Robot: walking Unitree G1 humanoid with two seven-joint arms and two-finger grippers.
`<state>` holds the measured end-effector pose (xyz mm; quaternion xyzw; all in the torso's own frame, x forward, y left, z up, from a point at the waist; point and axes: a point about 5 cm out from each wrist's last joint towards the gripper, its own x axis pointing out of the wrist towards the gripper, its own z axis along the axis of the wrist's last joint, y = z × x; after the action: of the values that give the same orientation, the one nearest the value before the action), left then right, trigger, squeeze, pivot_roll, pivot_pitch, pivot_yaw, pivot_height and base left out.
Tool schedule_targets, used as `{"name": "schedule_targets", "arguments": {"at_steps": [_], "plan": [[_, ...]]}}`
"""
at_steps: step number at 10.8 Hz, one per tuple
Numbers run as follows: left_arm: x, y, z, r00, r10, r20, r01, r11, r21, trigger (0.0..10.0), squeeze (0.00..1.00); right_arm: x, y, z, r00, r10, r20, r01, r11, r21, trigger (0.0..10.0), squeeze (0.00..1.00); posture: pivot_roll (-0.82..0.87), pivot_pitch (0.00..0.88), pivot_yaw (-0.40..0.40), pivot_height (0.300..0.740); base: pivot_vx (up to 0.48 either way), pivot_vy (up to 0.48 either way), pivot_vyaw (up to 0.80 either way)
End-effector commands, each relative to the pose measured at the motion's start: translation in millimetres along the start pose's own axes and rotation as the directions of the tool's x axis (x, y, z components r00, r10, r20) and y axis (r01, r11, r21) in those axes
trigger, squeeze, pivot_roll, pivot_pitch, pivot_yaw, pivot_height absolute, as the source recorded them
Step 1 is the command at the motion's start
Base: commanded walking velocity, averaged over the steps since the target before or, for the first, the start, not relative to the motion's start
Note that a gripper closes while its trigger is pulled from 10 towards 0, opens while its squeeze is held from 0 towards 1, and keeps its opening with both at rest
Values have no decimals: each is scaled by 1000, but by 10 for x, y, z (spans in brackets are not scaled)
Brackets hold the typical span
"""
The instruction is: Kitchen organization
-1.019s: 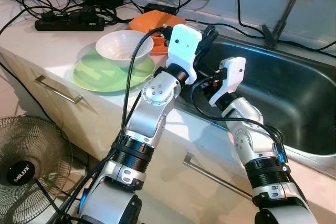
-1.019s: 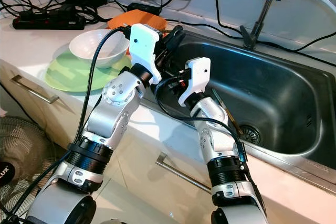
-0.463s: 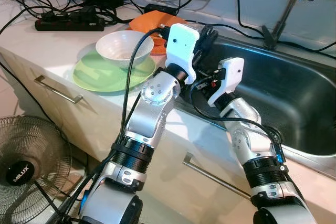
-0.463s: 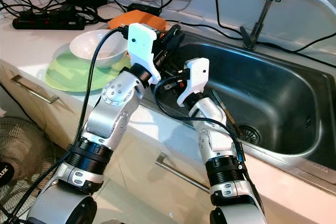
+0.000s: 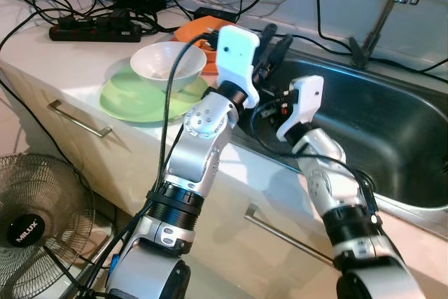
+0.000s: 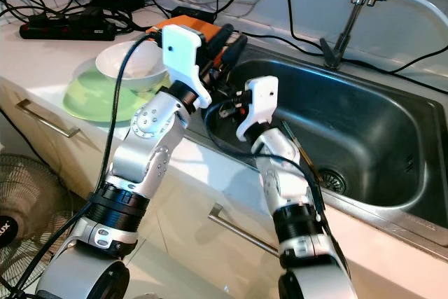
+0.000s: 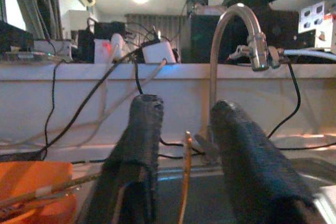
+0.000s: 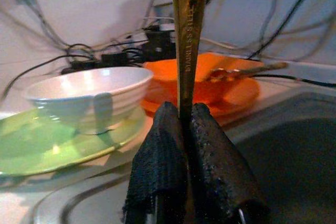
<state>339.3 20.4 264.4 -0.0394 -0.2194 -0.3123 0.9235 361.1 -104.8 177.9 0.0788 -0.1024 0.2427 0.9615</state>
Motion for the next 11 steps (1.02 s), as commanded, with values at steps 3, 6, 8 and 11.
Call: {"name": "schedule_targets", "arguments": {"at_steps": [3, 6, 8, 11], "plan": [[-54, 20, 28, 1000, 8, 12, -8, 1000, -26, 10000, 0, 53, -204, 69, 993, -117, 15, 117, 993, -29, 0, 0, 207, 17, -43, 740, 0, 0, 0], [-232, 100, -31, 999, 30, -15, -31, 997, -73, 10000, 0, 83, -460, 117, 970, -245, 1, 244, 967, -67, 0, 0, 216, 22, -46, 740, 0, 0, 0], [-394, 254, -98, 993, 101, -56, -105, 992, -72, 10000, 0, 69, -593, 105, 949, -314, -24, 310, 945, -106, 0, 0, 226, 26, -50, 740, 0, 0, 0], [-600, 324, -270, 978, 134, -160, -151, 984, -100, 10000, 0, 13, -743, 36, 910, -407, -81, 388, 904, -179, 10000, 0, 235, 27, -50, 740, 0, 0, 0]]}}
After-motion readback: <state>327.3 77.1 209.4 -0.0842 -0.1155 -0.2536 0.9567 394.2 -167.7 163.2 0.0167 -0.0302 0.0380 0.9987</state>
